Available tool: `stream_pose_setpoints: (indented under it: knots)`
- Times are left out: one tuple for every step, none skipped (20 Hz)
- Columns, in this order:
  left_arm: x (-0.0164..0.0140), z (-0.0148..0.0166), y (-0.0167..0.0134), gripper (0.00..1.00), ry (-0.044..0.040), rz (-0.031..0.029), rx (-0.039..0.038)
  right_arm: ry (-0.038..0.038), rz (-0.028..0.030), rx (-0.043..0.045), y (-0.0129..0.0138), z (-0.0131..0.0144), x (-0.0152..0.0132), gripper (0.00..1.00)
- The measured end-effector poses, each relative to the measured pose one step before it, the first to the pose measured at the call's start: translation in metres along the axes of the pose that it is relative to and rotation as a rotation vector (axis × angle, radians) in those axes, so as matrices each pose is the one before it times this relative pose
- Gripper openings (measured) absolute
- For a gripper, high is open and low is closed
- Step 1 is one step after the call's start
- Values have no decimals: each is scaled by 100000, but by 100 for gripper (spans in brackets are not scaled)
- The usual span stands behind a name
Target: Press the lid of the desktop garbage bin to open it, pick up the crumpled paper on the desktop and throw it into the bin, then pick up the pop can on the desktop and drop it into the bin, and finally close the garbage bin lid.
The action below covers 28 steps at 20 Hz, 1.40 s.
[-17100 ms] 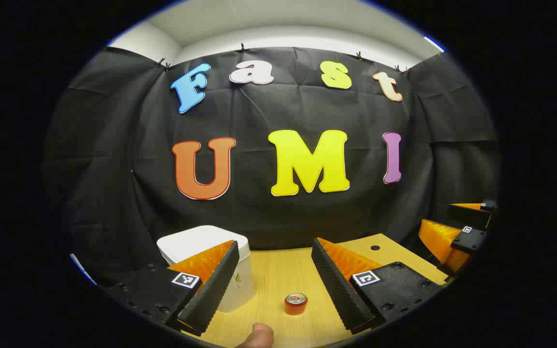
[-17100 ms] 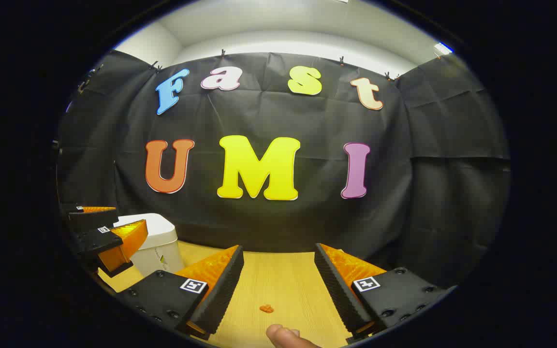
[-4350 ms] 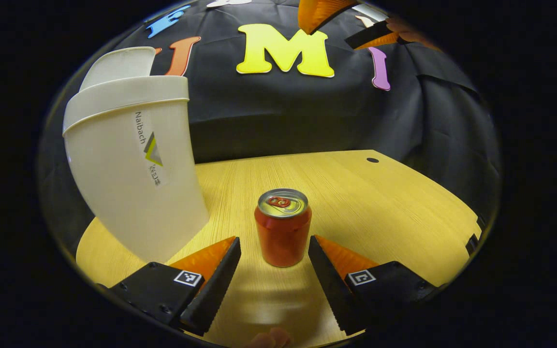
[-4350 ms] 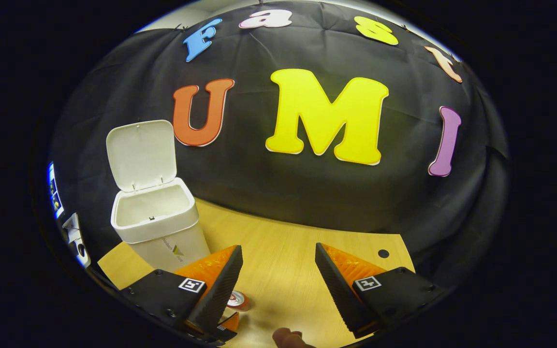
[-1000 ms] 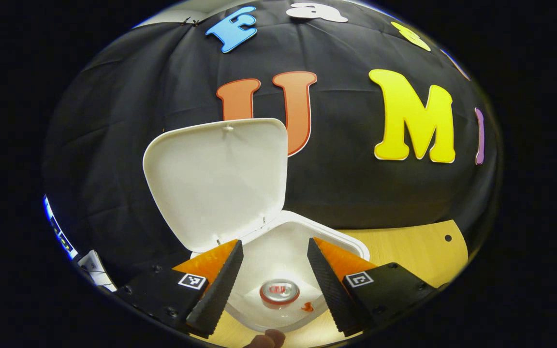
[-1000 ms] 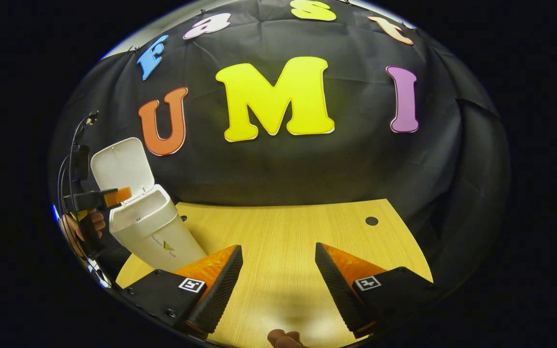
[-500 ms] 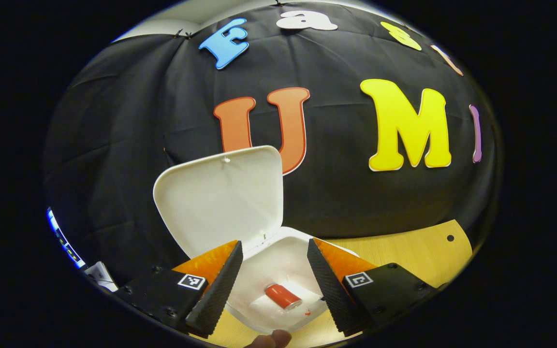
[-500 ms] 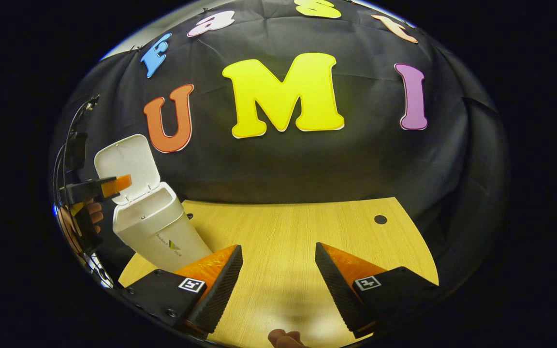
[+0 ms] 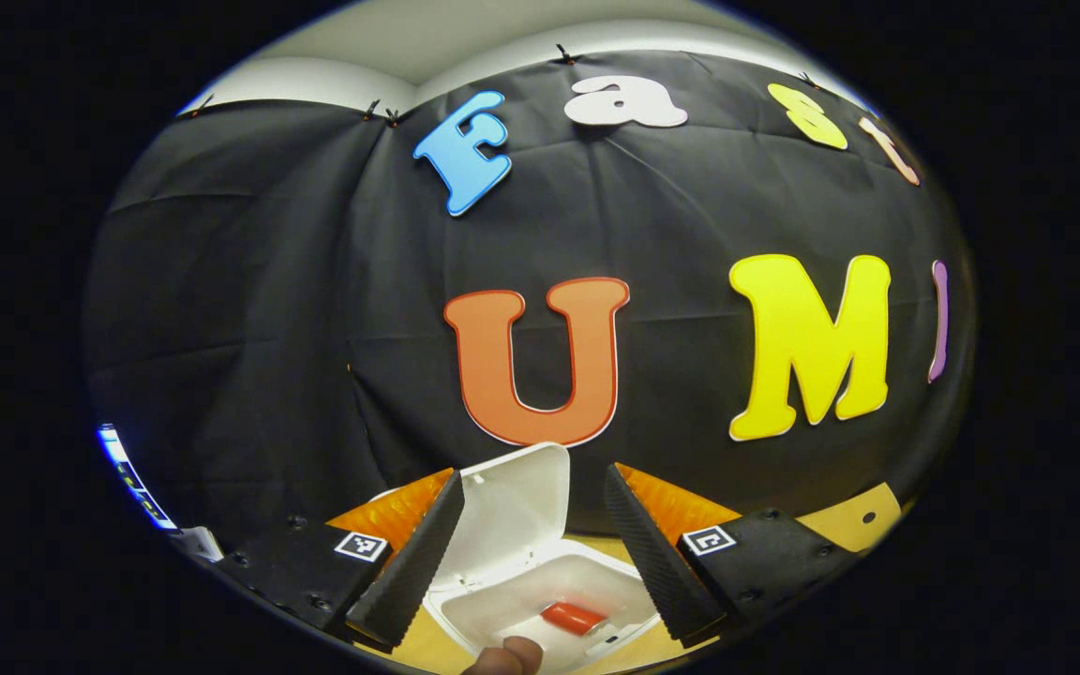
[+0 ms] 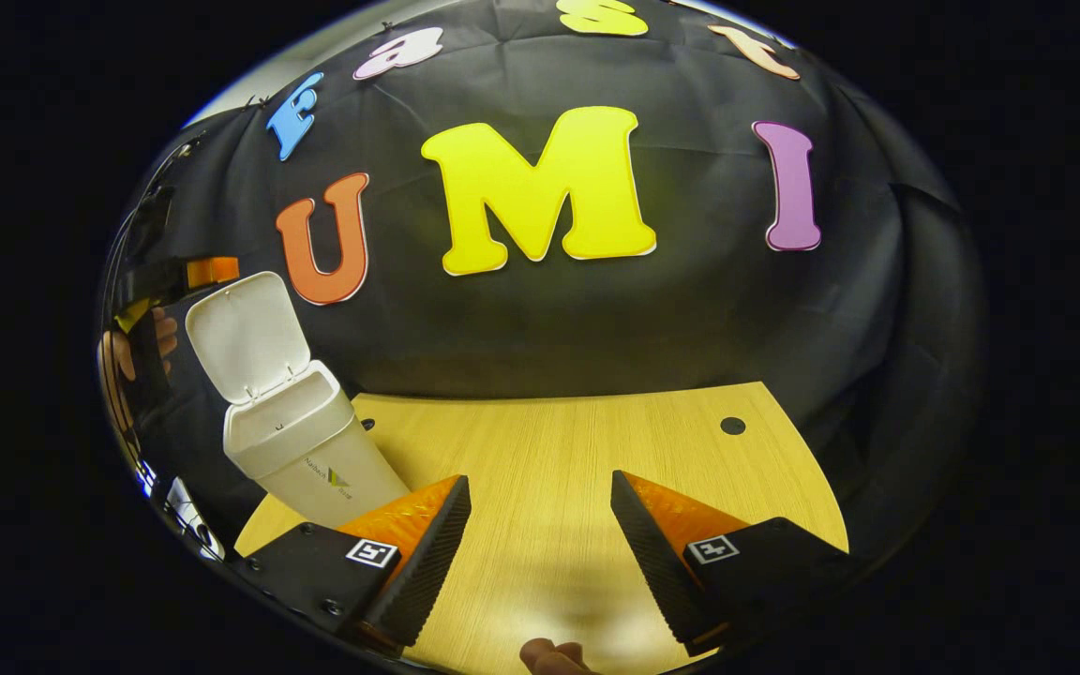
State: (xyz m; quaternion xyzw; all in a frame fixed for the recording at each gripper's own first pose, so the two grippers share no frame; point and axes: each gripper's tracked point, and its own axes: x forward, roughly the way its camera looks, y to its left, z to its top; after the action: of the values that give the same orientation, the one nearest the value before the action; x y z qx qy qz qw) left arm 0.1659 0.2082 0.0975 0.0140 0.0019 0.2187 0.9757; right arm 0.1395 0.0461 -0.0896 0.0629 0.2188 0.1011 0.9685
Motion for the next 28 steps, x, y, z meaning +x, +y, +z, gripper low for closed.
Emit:
stream_pose_setpoints:
  knots:
    - [191,507,159,98,-546,933,-545,-96,135,-246,-34,33,-65,96]
    - [457,766,147,98,-1083,316,-471,-193,238,-348,-21,81,-25,96]
    - [646,734,231,98,-756,718,187,18,-124,-495,-97,11,92,96]
    - [693,570,208,98,-731,497,412,59,-75,-401,-87,15,23,95]
    - [598,373,494,98,-478,1761,647,197,-338,-42,-219,-22,157,95]
    - [656,42,473,98,548,1201,-1070,203,-162,486,-177,69,73,95]
    - [681,-72,246,98,1288,723,-2390,-50,-20,602,-4,77,73,95]
    - [621,-353,411,98,1793,1253,-2238,-49,-144,226,-99,3,6,96]
    - [631,-260,651,98,904,2120,-883,136,-71,-16,-92,-156,42,95]
    - [632,-269,490,98,884,1978,747,390,-151,-252,-10,-166,157,96]
    - [452,-291,497,98,290,1504,800,573,-59,-333,-99,-272,106,96]
    - [614,-403,169,98,1462,829,-120,420,-283,-287,-84,-121,146,96]
    - [484,-693,-6,98,2329,381,-894,437,-431,-179,-203,-116,136,96]
    - [457,-812,67,98,3296,579,-1327,281,-608,-73,-186,-107,226,95]
    - [222,-556,-78,98,2969,664,-1099,-69,-773,113,-280,14,68,95]
    - [113,-382,104,98,1296,612,-265,281,-322,549,-216,-11,247,96]
    - [18,-334,-51,98,1011,164,-433,355,-444,478,-189,-102,114,96]
    - [146,-341,-120,98,1296,-470,-1071,372,-312,99,-199,-30,141,96]
    - [-5,-415,-103,98,1440,126,-932,183,-224,-19,-120,-78,127,96]
    - [60,-609,-48,98,1649,169,-693,234,-207,48,-122,-48,68,96]
    - [-119,-113,-84,99,127,-241,-947,328,-234,214,-172,-113,-40,96]
    - [-28,175,42,99,-85,140,-832,252,-22,441,-80,-62,61,96]
    - [-65,-209,1,97,640,187,-831,284,80,355,40,-44,47,94]
    - [-211,-257,-199,98,755,-537,-711,173,135,69,-20,-86,-36,96]
    - [-360,-268,-215,98,39,-554,-658,-143,-90,-358,-75,-30,-110,96]
    - [-334,-195,-362,98,200,-832,-51,-159,118,-525,29,-37,-45,95]
    - [-454,-421,-261,98,398,-496,-300,142,8,-602,93,-237,68,96]
    - [-538,-309,-307,99,67,-993,-1020,128,341,-535,55,-127,-104,96]
